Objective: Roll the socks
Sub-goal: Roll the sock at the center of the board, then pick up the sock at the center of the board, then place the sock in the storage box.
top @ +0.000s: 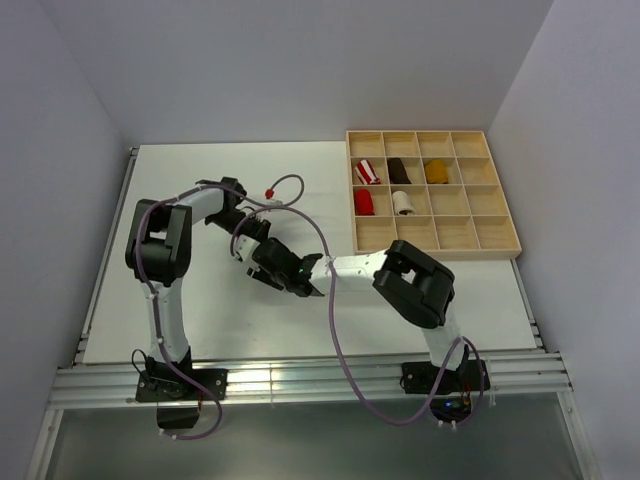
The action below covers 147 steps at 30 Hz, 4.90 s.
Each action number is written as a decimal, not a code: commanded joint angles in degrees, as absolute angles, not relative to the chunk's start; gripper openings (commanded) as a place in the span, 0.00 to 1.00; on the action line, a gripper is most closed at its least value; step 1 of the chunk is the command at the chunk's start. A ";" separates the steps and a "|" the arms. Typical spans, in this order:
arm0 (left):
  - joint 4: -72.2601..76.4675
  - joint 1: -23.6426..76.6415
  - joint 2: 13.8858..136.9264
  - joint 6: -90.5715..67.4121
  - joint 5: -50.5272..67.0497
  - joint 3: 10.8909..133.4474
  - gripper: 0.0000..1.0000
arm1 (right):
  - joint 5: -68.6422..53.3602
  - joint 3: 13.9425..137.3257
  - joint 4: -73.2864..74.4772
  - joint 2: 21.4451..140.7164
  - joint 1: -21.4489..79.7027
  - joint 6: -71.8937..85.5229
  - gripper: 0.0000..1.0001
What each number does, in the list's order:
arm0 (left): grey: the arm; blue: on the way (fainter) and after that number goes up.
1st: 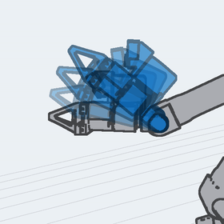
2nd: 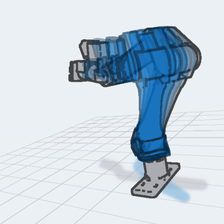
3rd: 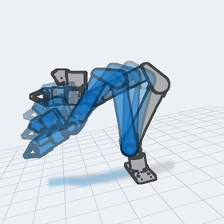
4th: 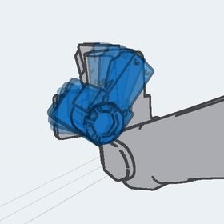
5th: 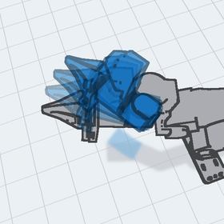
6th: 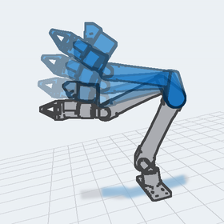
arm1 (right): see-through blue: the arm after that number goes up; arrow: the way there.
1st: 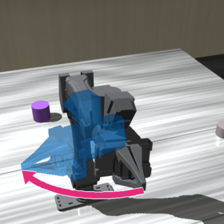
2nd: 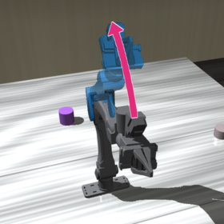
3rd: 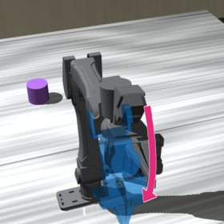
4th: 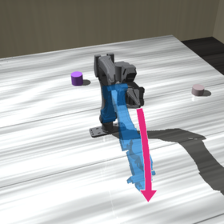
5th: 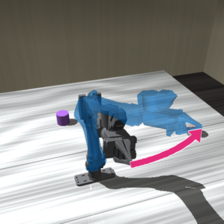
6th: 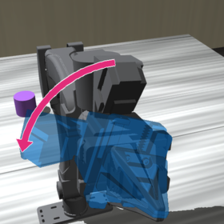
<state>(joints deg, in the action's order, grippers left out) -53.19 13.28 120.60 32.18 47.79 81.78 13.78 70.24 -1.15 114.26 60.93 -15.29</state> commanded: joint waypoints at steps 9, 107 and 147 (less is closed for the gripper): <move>-58.17 12.22 128.31 31.47 48.86 92.18 0.09 | 4.50 75.32 6.23 119.44 57.75 -11.87 0.45; -57.83 -4.31 113.47 17.75 52.65 104.15 0.26 | -20.57 85.16 24.17 109.51 40.87 4.92 0.00; -62.58 -4.92 108.54 25.31 64.69 104.68 0.28 | 21.96 78.92 31.73 97.20 -5.71 15.91 0.00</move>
